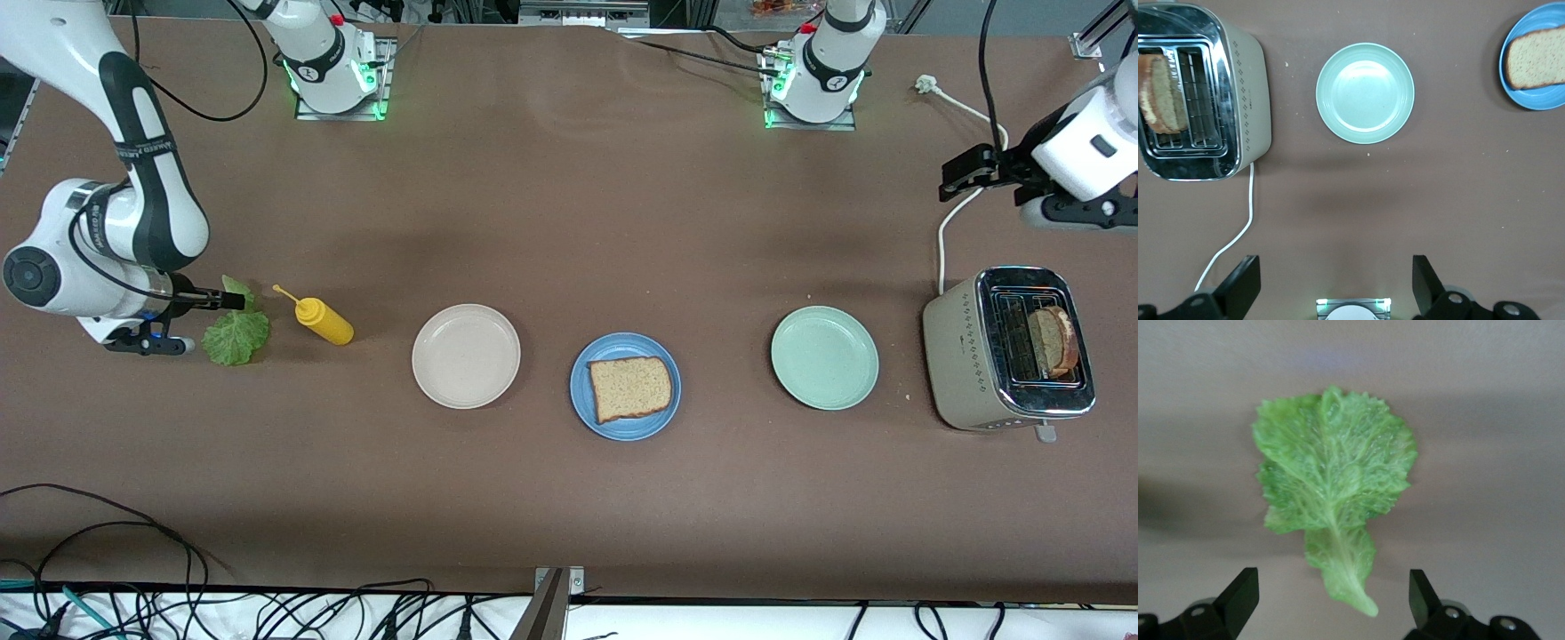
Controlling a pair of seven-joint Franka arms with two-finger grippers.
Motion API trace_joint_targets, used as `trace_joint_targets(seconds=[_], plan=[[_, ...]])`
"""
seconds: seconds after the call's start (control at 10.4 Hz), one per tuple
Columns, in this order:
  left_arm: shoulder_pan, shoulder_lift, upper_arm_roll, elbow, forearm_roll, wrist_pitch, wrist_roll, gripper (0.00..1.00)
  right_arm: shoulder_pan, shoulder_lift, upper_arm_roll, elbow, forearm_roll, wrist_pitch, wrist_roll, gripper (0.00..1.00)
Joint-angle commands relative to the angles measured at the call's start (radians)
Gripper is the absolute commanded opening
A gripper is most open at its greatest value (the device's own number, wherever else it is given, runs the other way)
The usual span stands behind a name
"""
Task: Make sandwich in blue plate with both arms
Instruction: 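Lower the right gripper and grasp the green lettuce leaf stem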
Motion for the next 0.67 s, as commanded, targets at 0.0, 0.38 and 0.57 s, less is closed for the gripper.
trace_joint_targets(seconds=[0.0, 0.38, 0.57], plan=[[-0.019, 0.102, 0.005, 0.167, 0.033, -0.116, -0.069, 1.00, -0.025, 0.056, 0.004, -0.008, -0.007, 0.049, -0.033, 1.00], [-0.103, 0.126, 0.095, 0.238, 0.023, -0.164, -0.094, 1.00, -0.036, 0.087, 0.004, -0.008, 0.000, 0.058, -0.040, 0.91], [-0.100, 0.125, 0.094, 0.238, 0.022, -0.164, -0.095, 1.00, -0.039, 0.085, 0.005, -0.009, 0.005, 0.049, -0.053, 0.42]])
